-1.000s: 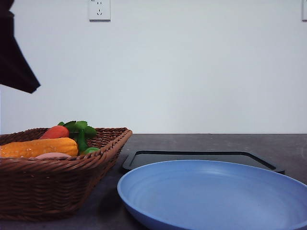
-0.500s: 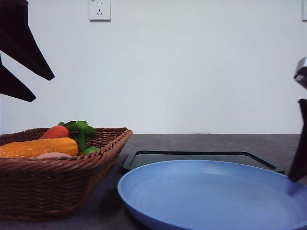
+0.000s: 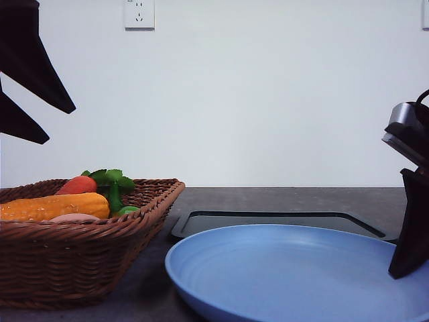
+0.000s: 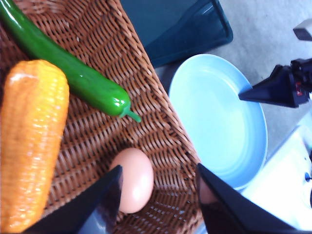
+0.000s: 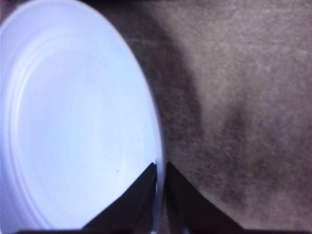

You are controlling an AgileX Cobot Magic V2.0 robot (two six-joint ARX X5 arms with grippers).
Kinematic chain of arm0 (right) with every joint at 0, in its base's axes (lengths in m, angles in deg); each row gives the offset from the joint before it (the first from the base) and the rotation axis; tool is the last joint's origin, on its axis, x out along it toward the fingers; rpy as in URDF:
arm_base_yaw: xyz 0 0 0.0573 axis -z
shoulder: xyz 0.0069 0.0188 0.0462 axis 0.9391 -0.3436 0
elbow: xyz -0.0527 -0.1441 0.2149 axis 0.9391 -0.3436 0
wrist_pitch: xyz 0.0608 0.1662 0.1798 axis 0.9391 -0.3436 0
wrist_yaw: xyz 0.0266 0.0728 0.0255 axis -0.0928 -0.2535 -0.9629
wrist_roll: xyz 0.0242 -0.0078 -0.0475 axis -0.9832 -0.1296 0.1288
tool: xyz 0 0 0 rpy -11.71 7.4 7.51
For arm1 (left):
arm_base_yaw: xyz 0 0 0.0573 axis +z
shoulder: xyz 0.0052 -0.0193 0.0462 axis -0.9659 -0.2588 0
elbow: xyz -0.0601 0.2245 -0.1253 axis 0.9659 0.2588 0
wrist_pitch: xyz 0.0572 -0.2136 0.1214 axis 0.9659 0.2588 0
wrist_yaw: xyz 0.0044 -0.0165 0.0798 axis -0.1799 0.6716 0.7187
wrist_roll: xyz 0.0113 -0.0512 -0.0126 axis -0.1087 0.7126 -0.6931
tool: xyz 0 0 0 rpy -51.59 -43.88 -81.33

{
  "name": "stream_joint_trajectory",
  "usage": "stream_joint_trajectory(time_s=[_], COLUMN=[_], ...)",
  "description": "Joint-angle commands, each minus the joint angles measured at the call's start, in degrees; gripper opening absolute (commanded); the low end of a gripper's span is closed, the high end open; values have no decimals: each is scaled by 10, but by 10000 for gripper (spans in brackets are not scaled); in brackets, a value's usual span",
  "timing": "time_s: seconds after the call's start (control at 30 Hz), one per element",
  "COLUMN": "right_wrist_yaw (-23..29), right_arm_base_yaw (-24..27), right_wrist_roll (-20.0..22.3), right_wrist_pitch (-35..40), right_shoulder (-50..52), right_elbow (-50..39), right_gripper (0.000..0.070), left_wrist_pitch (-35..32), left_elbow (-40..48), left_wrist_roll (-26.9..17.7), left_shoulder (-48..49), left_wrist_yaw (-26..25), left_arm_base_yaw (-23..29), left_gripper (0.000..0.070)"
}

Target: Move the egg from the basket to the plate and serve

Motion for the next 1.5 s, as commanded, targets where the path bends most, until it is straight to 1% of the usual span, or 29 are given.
stream_joint_trajectory(time_s=[0.0, 0.07, 0.2, 0.27, 0.33, 0.4, 0.47, 0.63, 0.8, 0.9, 1.1, 1.27, 1.47], right_wrist_yaw=[9, 9, 8, 8, 9, 9, 8, 8, 8, 6, 6, 4, 4], right_arm_base_yaw=[-2, -1, 2, 5, 10, 17, 26, 42, 52, 53, 53, 53, 53], right_wrist_roll=[-1, -2, -5, -5, -5, -5, -5, -5, -9, -12, -20, -22, -22], right_wrist_pitch=[0, -5, -26, -45, -64, -83, -100, -129, -144, -146, -152, -155, -154], right_shoulder=[-5, 3, 33, 54, 75, 100, 126, 184, 232, 251, 275, 278, 278], right_elbow=[0, 1, 1, 1, 2, 2, 2, 2, 4, 5, 5, 5, 5], right_gripper=[0, 0, 0, 0, 0, 0, 0, 0, 0, 0, 0, 0, 0], left_wrist_pitch=[1, 4, 3, 4, 5, 5, 6, 18, 17, 12, -1, -18, -18], left_elbow=[-7, -7, -7, -7, -8, -8, -9, -23, -41, -44, -49, -49, -49], left_wrist_roll=[1, -1, -1, -4, -15, -32, -38, -60, -116, -140, -154, -156, -156], left_shoulder=[-5, -5, -5, -5, -5, -7, -12, -49, -103, -133, -194, -225, -238], left_wrist_yaw=[-4, -4, -3, 12, 42, 82, 123, 188, 260, 270, 270, 270, 270], left_arm_base_yaw=[-6, -14, -33, -46, -62, -82, -105, -150, -187, -199, -201, -202, -202], left_gripper=[309, 328, 432, 435, 435, 443, 445, 445, 444, 444, 444, 444, 439])
